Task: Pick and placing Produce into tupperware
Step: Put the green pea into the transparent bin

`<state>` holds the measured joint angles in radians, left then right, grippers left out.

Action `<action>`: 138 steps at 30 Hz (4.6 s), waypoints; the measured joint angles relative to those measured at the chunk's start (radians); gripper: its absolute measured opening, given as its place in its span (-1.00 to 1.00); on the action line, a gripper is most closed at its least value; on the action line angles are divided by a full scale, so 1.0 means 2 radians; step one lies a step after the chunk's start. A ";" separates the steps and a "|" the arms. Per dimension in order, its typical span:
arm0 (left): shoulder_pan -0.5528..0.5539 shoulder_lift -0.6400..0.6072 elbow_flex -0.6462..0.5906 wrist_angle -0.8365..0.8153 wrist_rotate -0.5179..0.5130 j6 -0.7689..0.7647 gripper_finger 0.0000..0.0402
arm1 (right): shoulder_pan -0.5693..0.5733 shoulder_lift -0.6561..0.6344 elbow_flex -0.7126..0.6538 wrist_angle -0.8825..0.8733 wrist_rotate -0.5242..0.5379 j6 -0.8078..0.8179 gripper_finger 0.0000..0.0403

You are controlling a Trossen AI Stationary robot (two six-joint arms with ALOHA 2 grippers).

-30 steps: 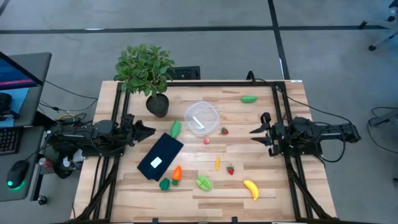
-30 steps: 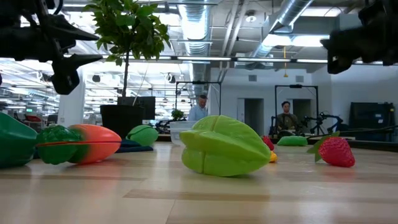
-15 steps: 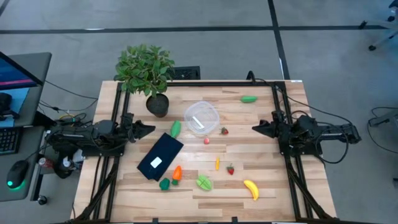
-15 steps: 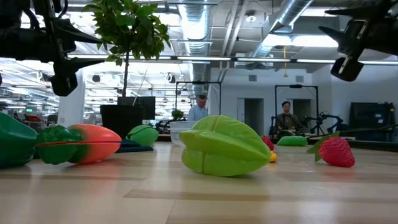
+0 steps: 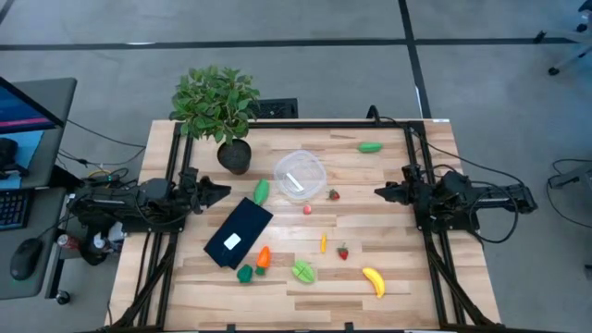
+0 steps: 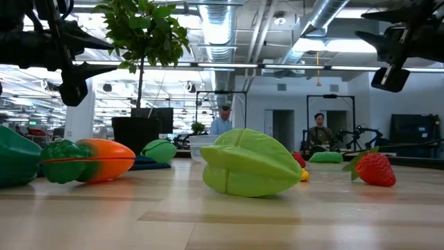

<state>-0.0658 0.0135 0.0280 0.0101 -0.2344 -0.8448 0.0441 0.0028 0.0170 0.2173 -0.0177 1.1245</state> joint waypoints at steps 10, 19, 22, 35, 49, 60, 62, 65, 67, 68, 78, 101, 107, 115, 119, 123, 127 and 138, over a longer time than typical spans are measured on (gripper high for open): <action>0.000 0.000 0.000 0.002 -0.023 0.014 -0.20 | -0.003 0.016 0.000 0.005 0.075 -0.013 -0.44; 0.000 0.000 0.000 0.003 -0.040 0.024 -0.20 | -0.003 0.097 0.032 0.313 0.085 -0.439 -0.28; 0.000 0.000 0.000 0.004 -0.046 0.024 -0.20 | -0.003 0.096 0.082 0.258 0.089 -0.578 -0.26; 0.000 0.000 0.000 0.004 -0.051 0.015 -0.20 | -0.004 0.175 0.479 -0.611 0.415 -0.501 -0.43; 0.000 0.000 0.000 0.006 -0.069 0.015 -0.20 | -0.007 0.203 0.524 -0.894 0.266 -0.370 -0.44; 0.000 0.012 0.000 0.006 -0.087 0.019 -0.20 | 0.014 0.198 0.432 -0.832 0.245 -0.287 -0.44; 0.000 0.014 0.000 0.006 -0.087 0.020 -0.20 | 0.015 0.198 0.402 -0.800 0.245 -0.290 -0.44; 0.000 0.014 0.000 0.006 -0.087 0.020 -0.20 | 0.013 0.199 0.363 -0.749 0.249 -0.301 -0.44; 0.000 0.015 0.000 0.006 -0.087 0.020 -0.20 | 0.012 0.200 0.352 -0.729 0.246 -0.323 -0.44; 0.000 0.015 0.000 0.006 -0.087 0.019 -0.20 | 0.010 0.202 0.353 -0.725 0.244 -0.327 -0.44; 0.000 0.016 0.000 0.007 -0.094 0.027 -0.20 | -0.042 0.248 0.386 -0.582 0.309 -0.236 -0.44; 0.000 0.016 -0.001 0.008 -0.099 0.026 -0.20 | -0.502 0.471 0.400 -0.428 0.037 -0.481 -0.44; 0.000 0.016 0.000 0.008 -0.098 0.019 -0.20 | -0.555 0.545 0.444 -0.435 -0.008 -0.589 -0.44; 0.000 0.016 -0.001 0.008 -0.098 -0.001 -0.20 | -0.595 0.640 0.545 -0.454 -0.061 -0.617 -0.44; 0.000 0.016 -0.001 0.008 -0.097 -0.004 -0.20 | -0.600 0.686 0.598 -0.480 -0.107 -0.684 -0.44; 0.000 0.016 -0.001 0.008 -0.097 -0.008 -0.20 | -0.594 0.732 0.637 -0.571 -0.149 -0.798 -0.44; 0.000 0.016 -0.001 0.008 -0.097 -0.010 -0.20 | -0.561 0.770 0.649 -0.633 -0.155 -0.847 -0.44; 0.000 0.016 0.000 0.008 -0.097 -0.009 -0.20 | -0.491 0.833 0.649 -0.657 -0.067 -0.885 -0.43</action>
<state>-0.0658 0.0460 0.0271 0.0254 -0.4276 -0.8621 -0.9372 1.6678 1.3155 -1.0959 -0.1520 -0.6456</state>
